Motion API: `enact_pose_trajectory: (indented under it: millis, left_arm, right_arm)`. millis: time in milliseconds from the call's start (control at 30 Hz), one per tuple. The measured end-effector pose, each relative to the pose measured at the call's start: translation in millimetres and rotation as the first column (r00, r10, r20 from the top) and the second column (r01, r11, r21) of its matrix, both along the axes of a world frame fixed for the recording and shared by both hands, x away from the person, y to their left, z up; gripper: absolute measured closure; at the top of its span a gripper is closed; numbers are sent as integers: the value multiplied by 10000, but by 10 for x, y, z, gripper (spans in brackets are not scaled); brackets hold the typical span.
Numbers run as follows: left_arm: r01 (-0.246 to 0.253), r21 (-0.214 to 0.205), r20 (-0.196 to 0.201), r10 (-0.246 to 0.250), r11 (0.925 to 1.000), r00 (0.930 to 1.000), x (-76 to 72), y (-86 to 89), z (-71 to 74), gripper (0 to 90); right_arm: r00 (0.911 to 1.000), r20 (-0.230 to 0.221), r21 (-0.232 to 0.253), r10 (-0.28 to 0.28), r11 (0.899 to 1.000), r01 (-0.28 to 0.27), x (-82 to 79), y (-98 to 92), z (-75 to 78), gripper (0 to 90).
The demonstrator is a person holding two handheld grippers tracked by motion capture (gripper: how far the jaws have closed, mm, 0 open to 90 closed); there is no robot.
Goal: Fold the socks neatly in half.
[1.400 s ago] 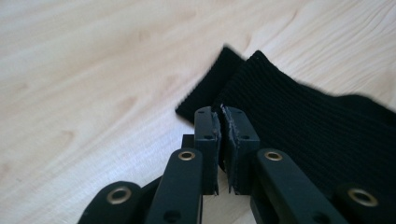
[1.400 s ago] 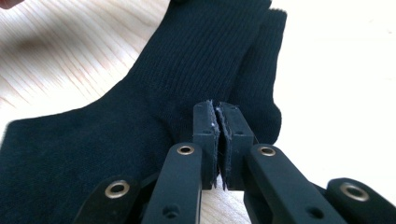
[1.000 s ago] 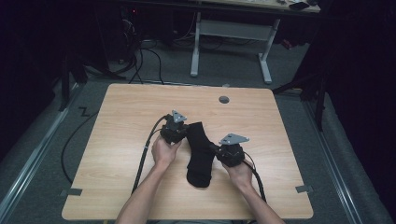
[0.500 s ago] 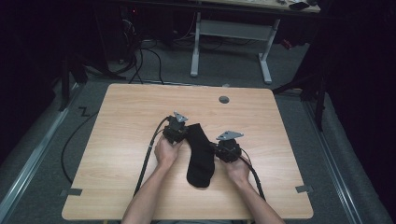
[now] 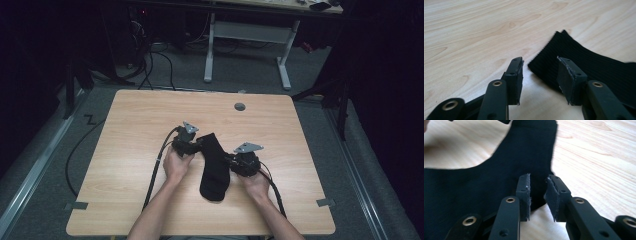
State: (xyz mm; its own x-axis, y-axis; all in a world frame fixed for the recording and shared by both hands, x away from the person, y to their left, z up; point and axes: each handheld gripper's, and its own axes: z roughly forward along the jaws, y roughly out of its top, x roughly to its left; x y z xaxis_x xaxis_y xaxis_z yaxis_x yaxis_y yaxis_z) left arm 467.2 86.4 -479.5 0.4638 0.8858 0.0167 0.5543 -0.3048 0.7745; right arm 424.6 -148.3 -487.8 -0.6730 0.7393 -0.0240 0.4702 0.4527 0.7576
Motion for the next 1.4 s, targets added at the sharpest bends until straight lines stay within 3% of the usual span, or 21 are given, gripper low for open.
enact_pose_trajectory:
  millis: [133,333,400,433,467,600,700,833,933,1067,1200,1333,1400]
  left_arm:
    - [544,-39,26,-544,9985,9985,-151,-27,-2,537]
    - [1500,-272,-282,-1507,9883,9882,-335,-162,-63,519]
    - [1609,-168,-352,-1614,9868,9863,-340,-192,-82,521]
    - [1684,220,-465,-1673,9855,9848,-309,-246,-145,526]
    - [1658,465,-536,-1633,9851,9851,-281,-258,-174,527]
    - [1263,-188,-371,-1269,9918,9912,-150,-201,-235,519]
    - [925,-171,-296,-930,9956,9952,-52,-168,-241,494]
    - [409,-84,-617,-413,9991,9972,83,-171,-205,475]
    - [298,-84,-793,-304,9995,9964,83,-147,-166,464]
    - [128,-450,-426,-147,9989,9990,-87,7,-42,447]
    - [296,-667,43,-294,9973,9996,-359,77,70,437]
    - [644,-631,-185,-657,9959,9977,-572,60,29,433]
    - [736,-674,-408,-765,9950,9962,-655,40,-45,427]
  right_arm:
    - [9996,18,72,290,9996,-290,-127,0,-2,731]
    - [9981,-248,26,567,9984,-567,-225,18,-41,733]
    - [9975,-365,-141,611,9980,-616,-199,38,-79,745]
    - [9975,-430,-319,557,9979,-571,-155,48,-124,750]
    - [9975,-465,-148,540,9984,-548,-135,39,-136,751]
    - [9990,-341,-271,273,9992,-282,-16,39,-132,748]
    - [9993,-370,-319,77,9995,-88,118,68,-125,742]
    - [9994,-308,-235,-177,9996,169,256,119,-130,723]
    - [9992,-241,-315,-332,9990,324,273,128,-104,700]
    - [9996,257,31,-97,9999,96,85,17,44,717]
    - [9952,739,185,645,9976,-660,-210,-63,196,745]
    - [9850,886,254,1481,9882,-1508,-479,-56,227,759]
    - [9819,706,246,1759,9837,-1780,-539,-15,189,757]
